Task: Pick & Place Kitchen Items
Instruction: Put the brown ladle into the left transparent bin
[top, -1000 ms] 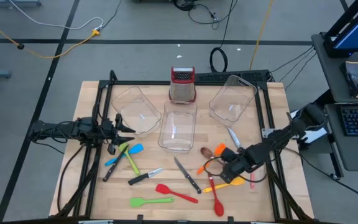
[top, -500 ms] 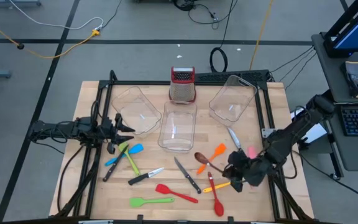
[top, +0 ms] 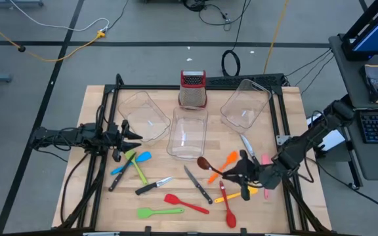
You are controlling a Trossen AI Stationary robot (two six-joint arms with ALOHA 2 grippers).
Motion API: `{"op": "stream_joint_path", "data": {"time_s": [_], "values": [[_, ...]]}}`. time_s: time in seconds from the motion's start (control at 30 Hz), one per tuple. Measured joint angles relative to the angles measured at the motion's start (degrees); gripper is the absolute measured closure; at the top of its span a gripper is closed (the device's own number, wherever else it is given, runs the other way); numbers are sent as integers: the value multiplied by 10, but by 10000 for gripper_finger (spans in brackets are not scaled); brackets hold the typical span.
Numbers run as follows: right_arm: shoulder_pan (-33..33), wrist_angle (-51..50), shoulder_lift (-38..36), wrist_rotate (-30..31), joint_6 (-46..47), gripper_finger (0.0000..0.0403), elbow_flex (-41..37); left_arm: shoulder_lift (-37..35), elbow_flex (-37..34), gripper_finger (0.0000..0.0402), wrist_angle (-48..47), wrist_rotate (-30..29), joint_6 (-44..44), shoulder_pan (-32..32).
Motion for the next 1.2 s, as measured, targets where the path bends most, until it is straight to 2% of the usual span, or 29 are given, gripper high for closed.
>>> {"op": "stream_joint_path", "data": {"time_s": [0.27, 0.63, 0.83, 1.2], "values": [[-15, 72, 0, 70, -147, 370, 0, 0, 0, 250, 39, 0, -2, 0], [-17, 104, 22, 228, -237, 370, 0, 16, 0, 250, 128, -11, -3, 0], [-28, 161, 67, 323, -284, 370, 0, 84, 1, 250, 198, -45, -4, -1], [-83, 340, 146, 398, -404, 370, 0, 291, 1, 250, 412, -55, -3, -1]]}}
